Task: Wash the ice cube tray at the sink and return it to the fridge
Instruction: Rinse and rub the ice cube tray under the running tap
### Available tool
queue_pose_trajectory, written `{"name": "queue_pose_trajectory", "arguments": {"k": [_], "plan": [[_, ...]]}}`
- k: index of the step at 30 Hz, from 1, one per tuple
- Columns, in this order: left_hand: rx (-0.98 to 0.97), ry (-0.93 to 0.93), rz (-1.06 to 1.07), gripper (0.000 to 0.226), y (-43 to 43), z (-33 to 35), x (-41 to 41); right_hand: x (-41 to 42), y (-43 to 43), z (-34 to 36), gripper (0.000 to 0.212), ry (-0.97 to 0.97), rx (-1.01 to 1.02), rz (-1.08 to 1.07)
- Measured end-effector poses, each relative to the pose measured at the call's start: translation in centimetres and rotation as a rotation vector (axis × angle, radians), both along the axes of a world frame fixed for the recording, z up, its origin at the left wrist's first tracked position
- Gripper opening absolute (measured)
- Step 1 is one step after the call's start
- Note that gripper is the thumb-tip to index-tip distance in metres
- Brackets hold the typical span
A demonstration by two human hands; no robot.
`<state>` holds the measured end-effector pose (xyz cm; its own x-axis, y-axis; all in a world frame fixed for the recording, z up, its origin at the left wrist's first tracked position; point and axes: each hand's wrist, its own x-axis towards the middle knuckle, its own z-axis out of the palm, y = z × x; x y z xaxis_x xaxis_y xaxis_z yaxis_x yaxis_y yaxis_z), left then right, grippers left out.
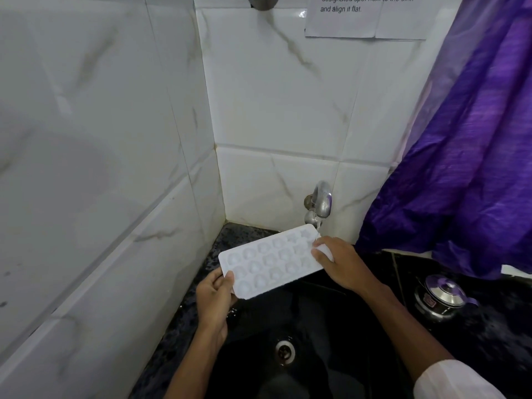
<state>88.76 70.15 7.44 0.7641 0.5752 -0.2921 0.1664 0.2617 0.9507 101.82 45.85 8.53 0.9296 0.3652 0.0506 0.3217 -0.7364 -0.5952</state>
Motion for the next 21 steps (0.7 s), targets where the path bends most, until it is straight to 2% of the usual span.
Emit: {"name": "queue_pose_trajectory", "arguments": {"k": [4, 11, 17, 21], "plan": [[0.025, -0.016, -0.006, 0.022, -0.5, 0.3, 0.0, -0.1, 0.0, -0.1, 0.04, 0.047, -0.061, 0.021], [0.014, -0.032, 0.003, 0.021, -0.6, 0.3, -0.3, 0.0, -0.1, 0.5, 0.04, 0.026, -0.145, 0.021], [0.017, -0.029, 0.048, 0.028, -1.3, -0.1, 0.1, -0.1, 0.3, 0.6, 0.047, 0.054, -0.169, 0.003], [0.003, -0.037, 0.048, 0.023, -1.4, 0.0, -0.1, 0.6, -0.2, 0.7, 0.048, 0.026, -0.183, 0.023]]}}
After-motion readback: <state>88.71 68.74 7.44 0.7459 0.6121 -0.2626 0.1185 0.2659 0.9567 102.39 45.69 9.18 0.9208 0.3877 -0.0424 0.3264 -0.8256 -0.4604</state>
